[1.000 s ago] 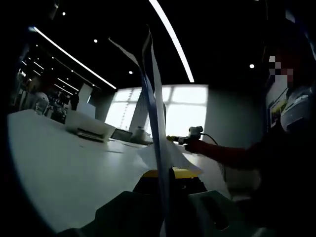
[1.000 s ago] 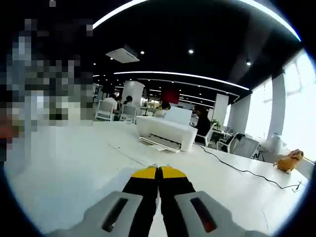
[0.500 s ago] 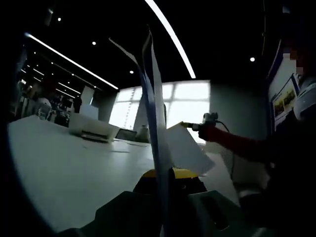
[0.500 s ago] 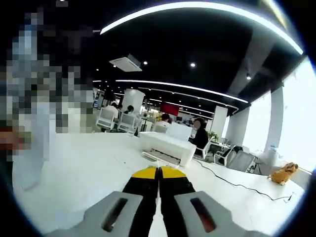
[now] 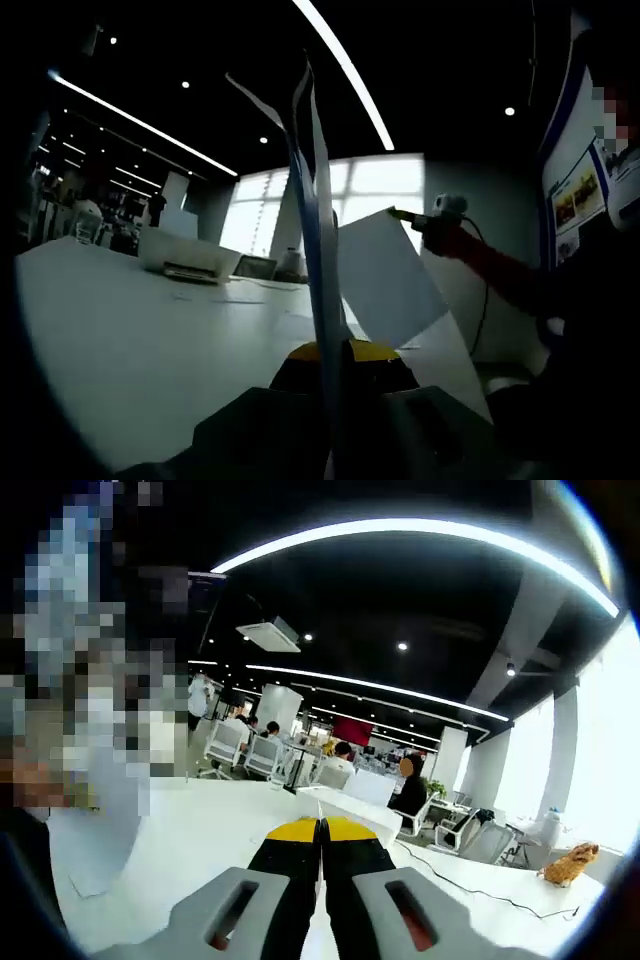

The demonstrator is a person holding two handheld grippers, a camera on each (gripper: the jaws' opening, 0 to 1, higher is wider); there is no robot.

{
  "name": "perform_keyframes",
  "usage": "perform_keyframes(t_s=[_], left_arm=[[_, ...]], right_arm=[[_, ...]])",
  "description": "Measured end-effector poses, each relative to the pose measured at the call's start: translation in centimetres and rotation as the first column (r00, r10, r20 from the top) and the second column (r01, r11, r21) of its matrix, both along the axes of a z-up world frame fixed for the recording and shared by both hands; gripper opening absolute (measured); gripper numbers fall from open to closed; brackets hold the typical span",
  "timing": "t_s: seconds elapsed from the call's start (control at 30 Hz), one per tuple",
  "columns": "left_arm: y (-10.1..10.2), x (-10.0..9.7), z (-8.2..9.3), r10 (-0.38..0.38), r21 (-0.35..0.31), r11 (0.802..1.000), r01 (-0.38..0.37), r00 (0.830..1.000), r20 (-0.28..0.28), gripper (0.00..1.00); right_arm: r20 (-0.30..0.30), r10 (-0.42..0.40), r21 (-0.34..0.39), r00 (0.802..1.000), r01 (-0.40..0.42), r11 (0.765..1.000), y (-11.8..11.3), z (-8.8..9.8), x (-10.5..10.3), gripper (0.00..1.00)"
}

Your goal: Organize the stack of printing papers by aligning and flattening the scattered papers on the table

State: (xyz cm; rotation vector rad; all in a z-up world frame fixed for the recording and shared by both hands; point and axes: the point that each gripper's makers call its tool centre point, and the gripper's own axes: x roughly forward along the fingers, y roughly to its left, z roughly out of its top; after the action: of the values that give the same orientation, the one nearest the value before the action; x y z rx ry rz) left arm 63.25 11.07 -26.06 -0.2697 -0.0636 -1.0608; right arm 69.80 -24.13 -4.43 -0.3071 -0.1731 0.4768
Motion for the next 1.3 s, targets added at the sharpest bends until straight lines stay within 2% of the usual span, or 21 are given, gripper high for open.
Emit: perform_keyframes(t_s=[0.13, 0.7, 0.97, 1.3], left_arm=[[0.1, 0.0, 0.2, -0.004, -0.026, 1.0, 0.003, 1.0, -0.022, 0.06], [0.1, 0.1, 0.2, 0.006, -0.047, 0.999, -0.008, 0.999, -0.049, 0.06], [0.2, 0.0, 0.4, -0.002, -0.065, 0.998, -0.001, 0.999, -0.052, 0.06], [0.3, 0.1, 0.6, -0.012, -0.085, 0.996, 0.007, 0.998, -0.061, 0.06]], right_arm=[[0.027, 0.019, -0.025, 0.999, -0.018, 1.0, 0.9, 1.4, -1.6, 0.0], [0.129, 0.084, -0.06, 0.988, -0.076, 0.995, 3.3, 6.5, -6.3, 0.0], [0.152, 0.11, -0.059, 0.982, -0.102, 0.993, 4.2, 8.2, -8.1, 0.0], [0.18, 0.17, -0.08, 0.969, -0.158, 0.984, 7.1, 9.4, -10.5, 0.0]])
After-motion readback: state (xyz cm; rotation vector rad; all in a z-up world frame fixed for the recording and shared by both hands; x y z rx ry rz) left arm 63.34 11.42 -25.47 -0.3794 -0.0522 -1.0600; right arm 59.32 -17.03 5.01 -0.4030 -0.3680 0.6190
